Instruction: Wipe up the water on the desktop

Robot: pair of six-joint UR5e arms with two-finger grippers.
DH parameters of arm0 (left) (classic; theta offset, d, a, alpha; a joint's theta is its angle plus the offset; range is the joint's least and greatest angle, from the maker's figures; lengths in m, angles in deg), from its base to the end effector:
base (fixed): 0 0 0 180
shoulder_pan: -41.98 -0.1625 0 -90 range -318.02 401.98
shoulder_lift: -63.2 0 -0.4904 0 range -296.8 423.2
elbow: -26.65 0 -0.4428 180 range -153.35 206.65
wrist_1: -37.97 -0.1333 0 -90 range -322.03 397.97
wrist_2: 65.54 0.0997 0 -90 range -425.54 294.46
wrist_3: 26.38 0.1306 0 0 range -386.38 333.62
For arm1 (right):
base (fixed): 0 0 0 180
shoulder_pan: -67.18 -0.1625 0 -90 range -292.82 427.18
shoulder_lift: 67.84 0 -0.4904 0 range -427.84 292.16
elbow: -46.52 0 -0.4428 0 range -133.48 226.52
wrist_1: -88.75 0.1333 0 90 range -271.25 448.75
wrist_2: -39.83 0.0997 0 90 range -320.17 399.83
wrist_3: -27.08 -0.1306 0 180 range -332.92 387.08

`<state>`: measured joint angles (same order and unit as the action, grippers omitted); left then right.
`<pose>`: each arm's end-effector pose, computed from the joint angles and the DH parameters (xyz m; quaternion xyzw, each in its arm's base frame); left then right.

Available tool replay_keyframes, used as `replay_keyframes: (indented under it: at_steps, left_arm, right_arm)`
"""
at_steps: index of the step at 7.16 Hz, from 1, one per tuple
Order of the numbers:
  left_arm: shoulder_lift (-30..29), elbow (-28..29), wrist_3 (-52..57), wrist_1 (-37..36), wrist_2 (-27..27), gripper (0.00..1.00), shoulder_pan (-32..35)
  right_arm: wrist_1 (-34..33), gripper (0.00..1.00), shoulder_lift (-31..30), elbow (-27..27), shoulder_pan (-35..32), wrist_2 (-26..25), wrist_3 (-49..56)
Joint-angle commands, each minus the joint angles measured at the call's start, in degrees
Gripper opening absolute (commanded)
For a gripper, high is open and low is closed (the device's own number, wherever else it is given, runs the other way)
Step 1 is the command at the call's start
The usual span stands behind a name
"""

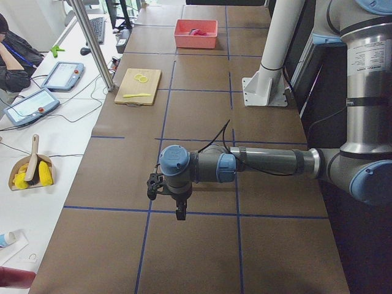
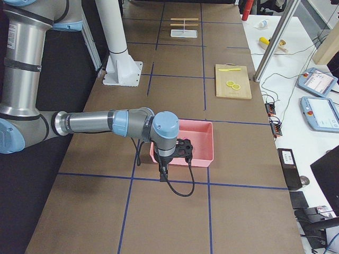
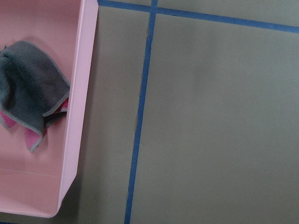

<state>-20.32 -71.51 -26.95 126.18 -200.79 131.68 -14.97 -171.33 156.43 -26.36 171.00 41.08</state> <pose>-0.0380 -0.4870 0.7289 -0.0038 0.3847 -0.0025 0.9230 0.0727 -0.4083 0.7000 -0.0054 -0.3559 -0.0629 0.9324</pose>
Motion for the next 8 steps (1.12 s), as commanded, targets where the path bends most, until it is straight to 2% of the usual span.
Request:
replay_keyframes:
  at_steps: [1,4,8]
  left_arm:
    - [-0.1,0.3,0.1,2.8,-0.1,1.0,0.0]
    - [0.0,-0.9,0.1,2.9,-0.5,1.0,0.0]
    - [0.6,0.3,-0.1,2.9,-0.4,1.0,0.0]
  right_arm:
    - [0.0,1.0,0.2,-0.3,-0.2,0.1,-0.9]
    - [0.1,1.0,0.4,-0.5,-0.1,0.2,-1.0]
    - [0.1,1.0,0.4,-0.5,-0.1,0.8,-1.1]
